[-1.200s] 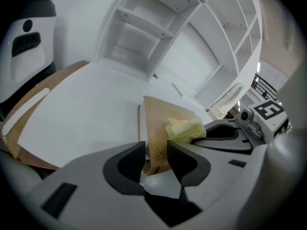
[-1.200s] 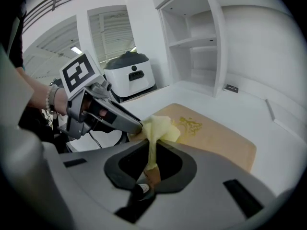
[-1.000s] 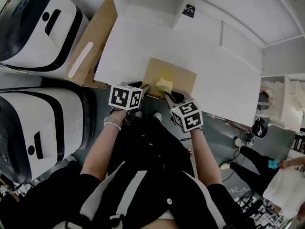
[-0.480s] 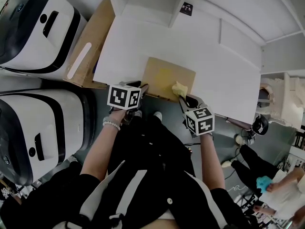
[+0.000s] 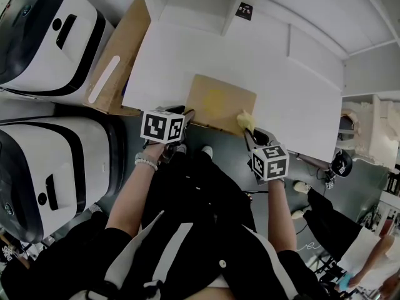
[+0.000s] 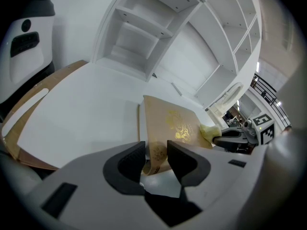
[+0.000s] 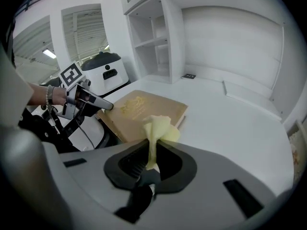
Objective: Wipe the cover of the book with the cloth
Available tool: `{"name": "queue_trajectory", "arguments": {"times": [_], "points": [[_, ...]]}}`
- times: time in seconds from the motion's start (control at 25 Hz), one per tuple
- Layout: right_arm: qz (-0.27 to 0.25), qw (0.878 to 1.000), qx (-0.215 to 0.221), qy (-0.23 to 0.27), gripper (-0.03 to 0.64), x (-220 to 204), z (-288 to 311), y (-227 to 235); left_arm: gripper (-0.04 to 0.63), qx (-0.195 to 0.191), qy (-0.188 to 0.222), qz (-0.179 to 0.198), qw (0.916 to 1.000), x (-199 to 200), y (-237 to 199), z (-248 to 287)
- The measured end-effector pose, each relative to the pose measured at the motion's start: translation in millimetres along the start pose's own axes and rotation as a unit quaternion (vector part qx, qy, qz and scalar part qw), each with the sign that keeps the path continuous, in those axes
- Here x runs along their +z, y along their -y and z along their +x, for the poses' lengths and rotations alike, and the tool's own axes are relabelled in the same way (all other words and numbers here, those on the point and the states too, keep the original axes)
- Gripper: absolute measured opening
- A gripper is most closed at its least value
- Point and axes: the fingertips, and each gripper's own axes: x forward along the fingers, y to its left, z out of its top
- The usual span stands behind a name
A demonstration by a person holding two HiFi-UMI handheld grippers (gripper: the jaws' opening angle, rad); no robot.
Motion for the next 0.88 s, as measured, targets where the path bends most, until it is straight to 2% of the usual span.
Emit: {"name": "queue_trajectory", "arguments": {"times": [0.28,0.6,0.88], "points": [[-0.016,0.998,0.051,0.035,0.037,27.4,-9.0,-44.2,0.144,0.001,0.000,-0.001,1.0000,0.4,-0.5,-0.5],[-0.041,0.988,0.140,0.047,0.036,45.0,3.9,-115.6,0.144,0.003,-0.002,-0.001,1.0000,0.5,-0.2,0.1],[-0.074,0.984,0.163,0.026,0.036,45.6,30.3,-143.4,0.144,0.004,-0.002,-0.001,1.0000,0.5,0.0,0.2]]}}
